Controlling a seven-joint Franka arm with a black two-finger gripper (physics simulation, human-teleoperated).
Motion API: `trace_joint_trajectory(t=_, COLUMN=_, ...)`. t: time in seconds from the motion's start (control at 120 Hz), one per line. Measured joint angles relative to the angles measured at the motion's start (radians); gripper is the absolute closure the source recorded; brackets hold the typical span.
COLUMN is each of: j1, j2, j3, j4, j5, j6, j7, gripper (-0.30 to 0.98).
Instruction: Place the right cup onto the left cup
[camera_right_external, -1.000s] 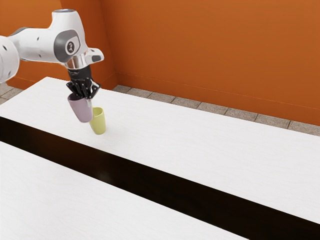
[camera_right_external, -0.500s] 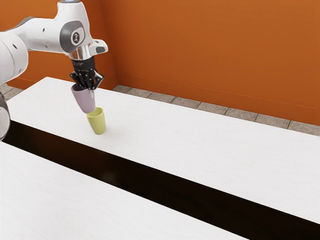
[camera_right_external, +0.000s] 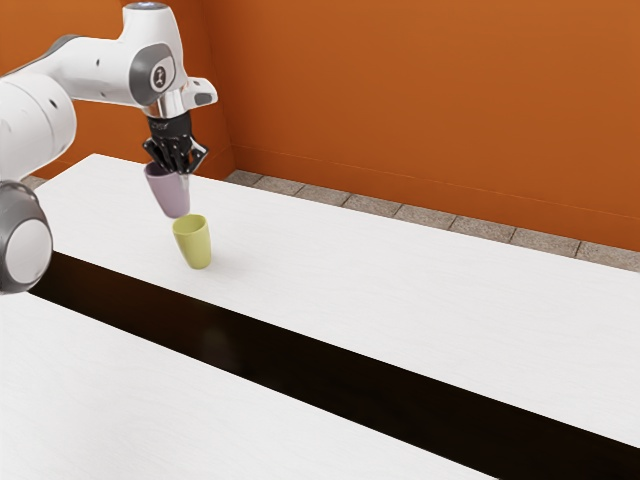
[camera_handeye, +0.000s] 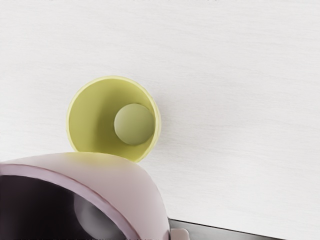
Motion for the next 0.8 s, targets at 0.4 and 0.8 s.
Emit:
trace_joint_trajectory(t=0.4, j1=0.018, j2=0.106, j3=-0.007, j4=0.119, j5=0.0, j6=-0.02, j7=0.018, gripper=0.78)
trace_joint_trajectory(t=0.8, j1=0.05, j2=0.18, j3=-0.031, j4=0.236, j5=0.0, j6=-0.043, j7=0.035, gripper=0.78)
